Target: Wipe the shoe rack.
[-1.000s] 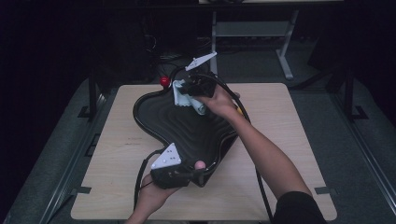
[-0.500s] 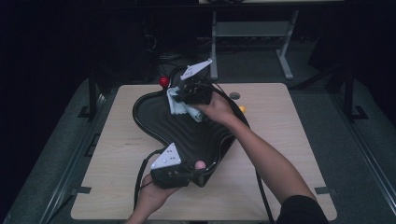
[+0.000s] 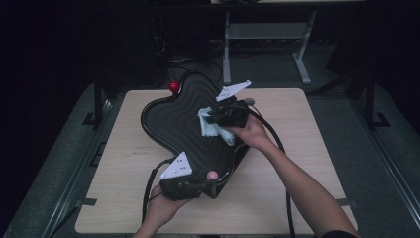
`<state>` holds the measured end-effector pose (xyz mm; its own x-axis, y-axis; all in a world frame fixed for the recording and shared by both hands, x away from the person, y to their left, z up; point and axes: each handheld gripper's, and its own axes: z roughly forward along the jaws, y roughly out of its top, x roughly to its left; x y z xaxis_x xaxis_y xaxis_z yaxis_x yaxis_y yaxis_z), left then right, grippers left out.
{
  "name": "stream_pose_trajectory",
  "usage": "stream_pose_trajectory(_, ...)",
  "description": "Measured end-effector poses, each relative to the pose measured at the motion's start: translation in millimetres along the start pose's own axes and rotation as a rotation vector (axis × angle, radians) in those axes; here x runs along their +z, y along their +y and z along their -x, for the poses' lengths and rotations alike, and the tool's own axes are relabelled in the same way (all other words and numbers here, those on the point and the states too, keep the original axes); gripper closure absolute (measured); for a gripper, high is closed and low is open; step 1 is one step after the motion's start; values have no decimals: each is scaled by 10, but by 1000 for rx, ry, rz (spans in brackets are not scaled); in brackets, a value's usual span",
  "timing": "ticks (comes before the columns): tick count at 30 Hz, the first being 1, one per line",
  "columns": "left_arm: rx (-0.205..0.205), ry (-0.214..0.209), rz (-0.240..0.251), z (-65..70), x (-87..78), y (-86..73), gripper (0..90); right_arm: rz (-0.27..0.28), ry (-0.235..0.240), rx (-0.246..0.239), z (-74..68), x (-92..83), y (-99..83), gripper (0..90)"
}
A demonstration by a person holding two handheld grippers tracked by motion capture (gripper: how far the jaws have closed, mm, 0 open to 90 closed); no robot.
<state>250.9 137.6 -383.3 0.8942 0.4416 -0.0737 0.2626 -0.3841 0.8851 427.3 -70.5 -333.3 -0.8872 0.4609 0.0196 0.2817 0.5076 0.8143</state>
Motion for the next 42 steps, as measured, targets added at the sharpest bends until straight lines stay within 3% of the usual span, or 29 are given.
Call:
stream_pose_trajectory(2,-1,1,-1,3,0,0,601,-17,-43,50,126,-92,-131,760)
stream_pose_trajectory(5,0,2,-1,2,0,0,601,-25,-45,80,146,-169,-276,759)
stream_pose_trajectory(7,-3,3,1,6,0,-2,601,-25,-8,56,39,-192,-338,759)
stream_pose_trajectory(9,-2,4,3,6,2,-3,601,-32,-5,19,-43,-219,-405,760)
stream_pose_trajectory(15,2,5,-3,4,-2,0,601,-40,-62,139,200,-364,-629,761)
stream_pose_trajectory(20,1,3,0,3,0,-2,601,-43,-32,72,26,-354,-636,760)
stream_pose_trajectory(22,1,3,-1,2,0,-1,601,-42,-38,95,89,-368,-657,761)
stream_pose_trajectory(25,2,4,-2,4,0,0,601,-56,-110,144,251,-420,-711,761)
stream_pose_trajectory(26,2,3,-3,2,-1,0,601,-53,-112,162,280,-433,-726,761)
stream_pose_trajectory(31,2,3,-1,3,-1,-1,601,-60,-87,92,125,-406,-699,761)
stream_pose_trajectory(36,2,5,-1,8,-1,0,601,-46,-113,183,297,-457,-786,761)
stream_pose_trajectory(41,4,8,-3,8,-3,-1,601,-79,-108,81,114,-423,-714,760)
stream_pose_trajectory(42,5,8,-2,9,-2,-1,601,-78,-106,85,124,-426,-714,761)
